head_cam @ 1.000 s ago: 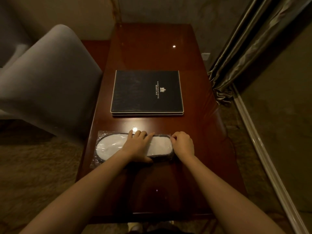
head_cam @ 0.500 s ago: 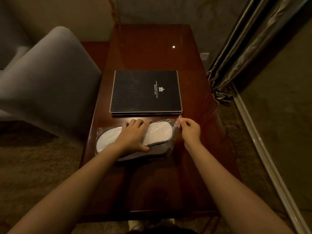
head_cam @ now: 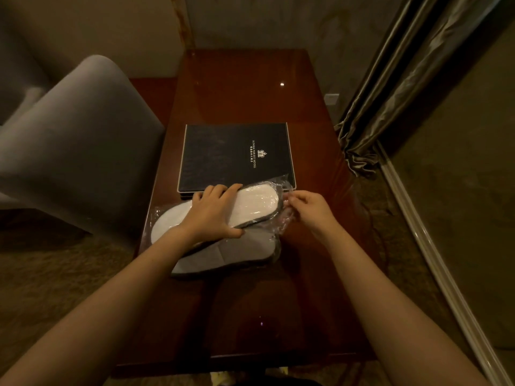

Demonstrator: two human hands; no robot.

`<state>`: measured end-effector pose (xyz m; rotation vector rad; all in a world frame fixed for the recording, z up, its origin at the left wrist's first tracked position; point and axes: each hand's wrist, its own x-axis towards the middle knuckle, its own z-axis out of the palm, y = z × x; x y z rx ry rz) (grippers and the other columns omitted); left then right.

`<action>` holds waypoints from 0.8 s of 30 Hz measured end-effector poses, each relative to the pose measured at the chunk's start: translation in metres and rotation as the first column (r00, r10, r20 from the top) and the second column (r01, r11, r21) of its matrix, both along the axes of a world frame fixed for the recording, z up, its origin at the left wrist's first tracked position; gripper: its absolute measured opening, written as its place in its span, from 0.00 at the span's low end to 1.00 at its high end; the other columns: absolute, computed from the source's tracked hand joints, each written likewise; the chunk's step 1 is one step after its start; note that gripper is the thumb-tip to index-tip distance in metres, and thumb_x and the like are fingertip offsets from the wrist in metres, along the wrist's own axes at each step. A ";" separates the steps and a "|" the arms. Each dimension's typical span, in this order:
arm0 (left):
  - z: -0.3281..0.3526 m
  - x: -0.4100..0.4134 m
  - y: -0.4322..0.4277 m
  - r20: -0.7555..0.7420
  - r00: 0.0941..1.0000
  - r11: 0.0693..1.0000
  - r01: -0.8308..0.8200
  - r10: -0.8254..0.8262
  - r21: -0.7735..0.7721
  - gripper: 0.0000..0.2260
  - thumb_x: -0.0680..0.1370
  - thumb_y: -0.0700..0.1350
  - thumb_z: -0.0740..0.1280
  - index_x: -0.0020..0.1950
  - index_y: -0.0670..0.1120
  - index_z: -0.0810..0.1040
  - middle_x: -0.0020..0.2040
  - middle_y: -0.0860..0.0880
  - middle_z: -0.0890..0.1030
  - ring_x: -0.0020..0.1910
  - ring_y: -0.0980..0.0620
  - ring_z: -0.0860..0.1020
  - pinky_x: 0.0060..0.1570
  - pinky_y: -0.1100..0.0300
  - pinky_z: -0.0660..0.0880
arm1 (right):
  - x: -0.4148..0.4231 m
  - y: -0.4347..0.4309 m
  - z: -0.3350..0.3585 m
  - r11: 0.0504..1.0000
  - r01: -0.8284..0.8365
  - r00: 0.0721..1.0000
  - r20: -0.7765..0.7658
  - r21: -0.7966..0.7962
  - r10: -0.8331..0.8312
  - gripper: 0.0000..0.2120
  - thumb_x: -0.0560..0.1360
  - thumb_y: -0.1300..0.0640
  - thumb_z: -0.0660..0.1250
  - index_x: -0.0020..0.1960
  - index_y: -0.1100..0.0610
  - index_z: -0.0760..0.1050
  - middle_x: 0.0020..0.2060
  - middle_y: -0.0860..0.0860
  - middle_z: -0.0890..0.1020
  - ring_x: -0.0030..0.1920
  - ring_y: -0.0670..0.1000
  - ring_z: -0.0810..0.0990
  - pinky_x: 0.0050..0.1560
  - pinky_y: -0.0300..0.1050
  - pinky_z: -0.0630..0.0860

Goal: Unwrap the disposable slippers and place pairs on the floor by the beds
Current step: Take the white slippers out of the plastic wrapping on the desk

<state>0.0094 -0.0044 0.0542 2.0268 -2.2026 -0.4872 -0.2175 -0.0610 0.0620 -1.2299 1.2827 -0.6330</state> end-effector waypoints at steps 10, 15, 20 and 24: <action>0.004 0.002 0.001 -0.007 1.000 0.997 0.028 -0.027 0.069 0.47 0.62 0.65 0.69 0.74 0.55 0.50 0.69 0.49 0.64 0.67 0.48 0.62 0.66 0.47 0.59 | -0.022 0.003 -0.012 0.952 0.170 0.981 0.051 0.256 -0.189 0.12 0.80 0.60 0.56 0.55 0.63 0.76 0.41 0.56 0.82 0.36 0.50 0.81 0.33 0.40 0.81; 0.004 0.000 0.002 0.072 0.996 0.998 0.042 -0.045 0.042 0.48 0.62 0.66 0.69 0.75 0.54 0.49 0.70 0.48 0.64 0.68 0.46 0.61 0.68 0.46 0.58 | -0.013 0.009 0.005 0.825 0.022 0.888 -0.368 -0.565 -0.275 0.05 0.75 0.57 0.65 0.50 0.55 0.76 0.44 0.47 0.76 0.45 0.45 0.74 0.43 0.34 0.69; 0.006 -0.012 -0.002 0.056 0.995 0.996 0.083 -0.082 -0.028 0.49 0.62 0.67 0.68 0.75 0.55 0.48 0.69 0.49 0.64 0.67 0.48 0.61 0.68 0.46 0.57 | 0.007 0.000 0.014 0.974 -0.166 0.960 -0.250 -0.155 0.124 0.13 0.74 0.52 0.68 0.56 0.56 0.75 0.48 0.49 0.79 0.46 0.47 0.78 0.44 0.41 0.77; 0.009 -0.008 -0.002 0.098 0.991 0.992 0.095 -0.087 -0.085 0.50 0.61 0.69 0.67 0.75 0.56 0.45 0.69 0.49 0.64 0.67 0.48 0.61 0.68 0.46 0.57 | 0.002 -0.003 0.012 0.992 -0.095 0.995 0.016 -0.085 0.097 0.04 0.73 0.52 0.69 0.44 0.52 0.77 0.40 0.50 0.83 0.43 0.51 0.82 0.43 0.46 0.79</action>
